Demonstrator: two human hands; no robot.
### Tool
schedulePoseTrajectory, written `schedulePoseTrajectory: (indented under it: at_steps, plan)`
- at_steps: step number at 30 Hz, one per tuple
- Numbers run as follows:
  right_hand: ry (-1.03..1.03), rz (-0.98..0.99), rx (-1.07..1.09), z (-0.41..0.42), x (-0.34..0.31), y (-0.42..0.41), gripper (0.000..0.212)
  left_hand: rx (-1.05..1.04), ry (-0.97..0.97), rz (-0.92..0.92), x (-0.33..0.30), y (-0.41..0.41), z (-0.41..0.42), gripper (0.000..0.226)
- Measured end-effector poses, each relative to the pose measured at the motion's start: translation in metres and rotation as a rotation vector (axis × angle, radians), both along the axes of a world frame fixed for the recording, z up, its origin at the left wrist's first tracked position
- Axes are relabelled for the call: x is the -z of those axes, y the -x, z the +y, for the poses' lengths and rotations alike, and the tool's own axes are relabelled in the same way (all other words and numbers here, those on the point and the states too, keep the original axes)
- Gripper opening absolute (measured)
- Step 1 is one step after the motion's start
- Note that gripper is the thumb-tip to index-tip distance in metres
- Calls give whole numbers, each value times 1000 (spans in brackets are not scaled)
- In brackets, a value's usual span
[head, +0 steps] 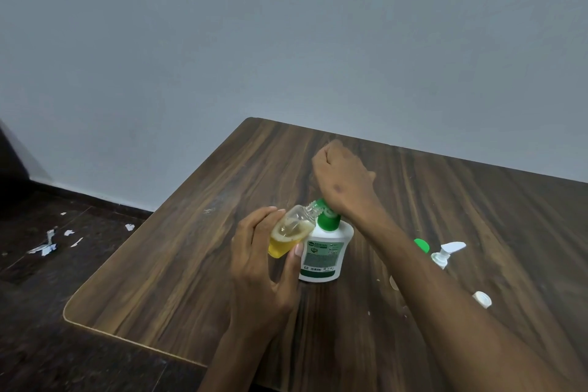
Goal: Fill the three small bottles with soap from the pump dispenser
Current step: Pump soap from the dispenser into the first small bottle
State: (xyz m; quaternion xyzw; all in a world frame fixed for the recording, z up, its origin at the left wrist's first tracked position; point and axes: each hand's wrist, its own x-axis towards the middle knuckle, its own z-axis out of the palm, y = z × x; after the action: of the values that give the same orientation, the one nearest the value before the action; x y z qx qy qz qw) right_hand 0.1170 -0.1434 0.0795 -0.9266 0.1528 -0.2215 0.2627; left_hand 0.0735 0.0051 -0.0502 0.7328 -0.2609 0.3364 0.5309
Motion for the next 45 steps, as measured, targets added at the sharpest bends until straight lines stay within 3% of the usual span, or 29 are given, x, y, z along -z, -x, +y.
schedulePoseTrajectory:
  at_steps: [45]
  plan:
    - [62,78,-29,-2,3,-4,24,19,-4,14,2,0,0,42]
